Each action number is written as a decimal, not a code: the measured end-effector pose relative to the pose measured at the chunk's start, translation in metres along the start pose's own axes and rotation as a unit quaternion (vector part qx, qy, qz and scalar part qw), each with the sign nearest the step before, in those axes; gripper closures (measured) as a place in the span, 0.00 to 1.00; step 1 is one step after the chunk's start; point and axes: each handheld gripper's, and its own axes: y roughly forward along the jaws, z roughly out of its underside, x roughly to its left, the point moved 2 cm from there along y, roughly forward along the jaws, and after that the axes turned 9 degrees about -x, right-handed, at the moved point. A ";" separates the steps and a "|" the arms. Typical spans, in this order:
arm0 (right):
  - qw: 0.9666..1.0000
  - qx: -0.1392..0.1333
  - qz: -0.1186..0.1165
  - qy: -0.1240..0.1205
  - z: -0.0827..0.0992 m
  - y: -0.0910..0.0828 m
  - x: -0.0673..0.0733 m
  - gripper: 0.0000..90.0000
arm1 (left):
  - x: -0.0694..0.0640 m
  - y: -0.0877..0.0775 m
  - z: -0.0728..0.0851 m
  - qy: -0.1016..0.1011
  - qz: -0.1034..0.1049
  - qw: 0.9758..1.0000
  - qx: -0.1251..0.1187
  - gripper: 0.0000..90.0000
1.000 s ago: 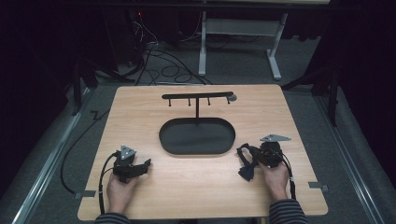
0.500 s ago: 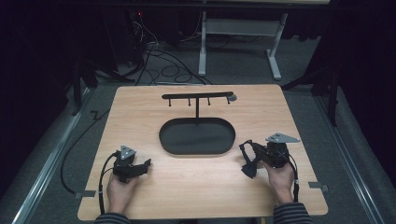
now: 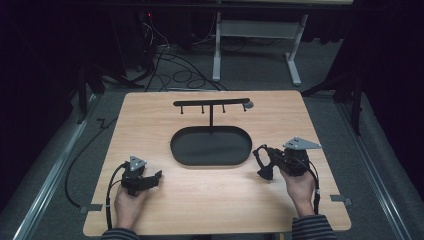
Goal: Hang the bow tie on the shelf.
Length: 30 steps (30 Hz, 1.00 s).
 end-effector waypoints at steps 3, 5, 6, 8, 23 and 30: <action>1.000 -0.005 -0.004 -0.006 -0.006 -0.001 0.002 1.00 | 0.000 0.000 0.000 0.000 0.000 1.000 0.000 0.29; 1.000 -0.008 -0.005 -0.009 -0.010 -0.001 0.004 1.00 | 0.000 0.000 0.000 0.000 0.000 1.000 0.000 0.29; 1.000 -0.009 -0.005 -0.010 -0.012 -0.001 0.004 1.00 | 0.000 0.000 0.000 0.000 0.000 1.000 0.000 0.29; 1.000 -0.011 -0.006 -0.010 -0.015 -0.001 0.005 1.00 | 0.000 0.000 0.000 0.000 0.000 1.000 0.001 0.29; 0.999 -0.026 -0.017 -0.030 -0.036 0.000 0.013 1.00 | 0.000 0.000 0.000 0.001 0.000 1.000 0.001 0.29; 0.999 -0.033 -0.025 -0.030 -0.044 0.003 0.017 1.00 | 0.000 0.000 0.000 0.000 0.000 1.000 0.000 0.29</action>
